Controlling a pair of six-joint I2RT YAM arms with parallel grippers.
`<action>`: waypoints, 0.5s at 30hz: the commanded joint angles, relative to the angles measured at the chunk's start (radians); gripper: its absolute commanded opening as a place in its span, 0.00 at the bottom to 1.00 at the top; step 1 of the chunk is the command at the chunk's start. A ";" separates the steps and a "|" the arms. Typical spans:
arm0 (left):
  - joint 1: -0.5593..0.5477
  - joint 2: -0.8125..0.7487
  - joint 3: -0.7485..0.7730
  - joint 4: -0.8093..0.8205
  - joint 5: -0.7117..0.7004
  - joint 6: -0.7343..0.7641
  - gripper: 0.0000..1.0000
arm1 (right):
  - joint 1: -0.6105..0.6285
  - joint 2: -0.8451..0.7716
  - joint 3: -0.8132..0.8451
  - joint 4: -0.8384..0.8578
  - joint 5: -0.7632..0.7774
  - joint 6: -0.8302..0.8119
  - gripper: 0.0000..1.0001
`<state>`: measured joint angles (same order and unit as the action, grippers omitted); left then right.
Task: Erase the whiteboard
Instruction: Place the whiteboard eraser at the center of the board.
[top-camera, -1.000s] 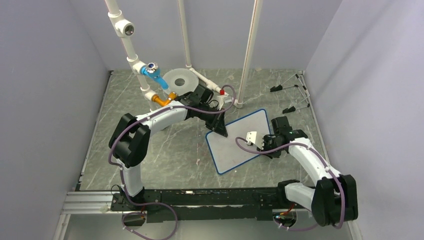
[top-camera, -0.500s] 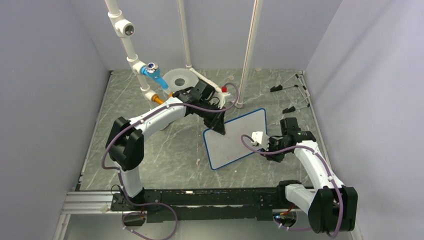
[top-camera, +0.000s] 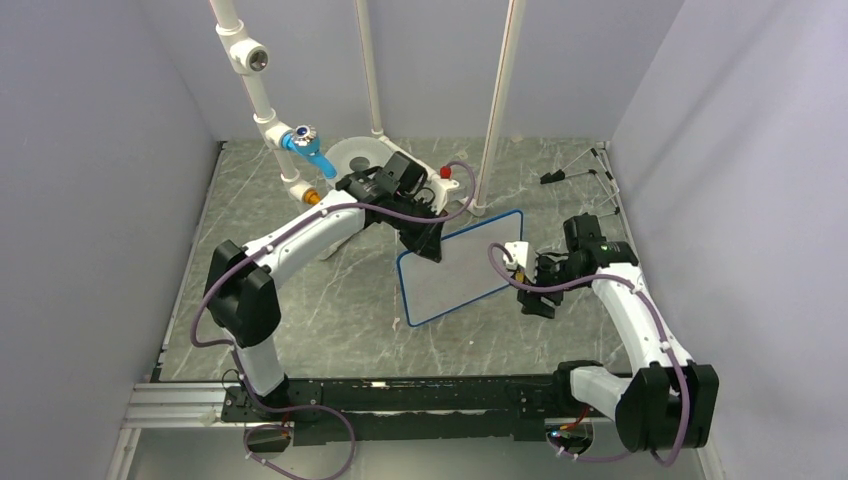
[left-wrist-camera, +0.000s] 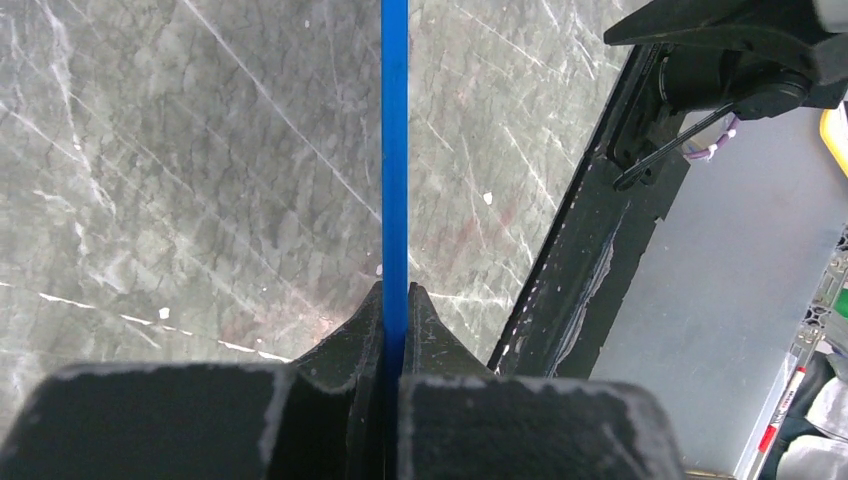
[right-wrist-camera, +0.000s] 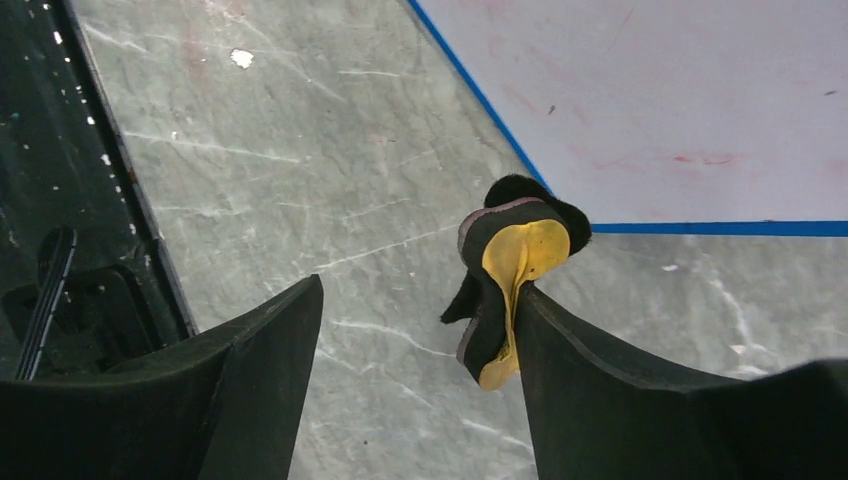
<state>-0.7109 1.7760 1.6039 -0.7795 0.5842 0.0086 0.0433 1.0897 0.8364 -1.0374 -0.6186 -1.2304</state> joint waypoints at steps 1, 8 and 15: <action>-0.004 -0.088 0.037 0.022 0.017 0.031 0.00 | -0.002 0.046 -0.034 -0.016 -0.057 -0.036 0.66; -0.004 -0.102 0.028 0.027 0.023 0.030 0.00 | -0.002 0.060 -0.073 0.038 -0.083 0.020 0.31; -0.004 -0.134 0.007 0.028 0.017 0.030 0.00 | 0.000 0.059 -0.074 0.055 -0.107 0.015 0.80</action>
<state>-0.7109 1.7340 1.6028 -0.7952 0.5663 0.0246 0.0437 1.1572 0.7593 -1.0199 -0.6621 -1.2114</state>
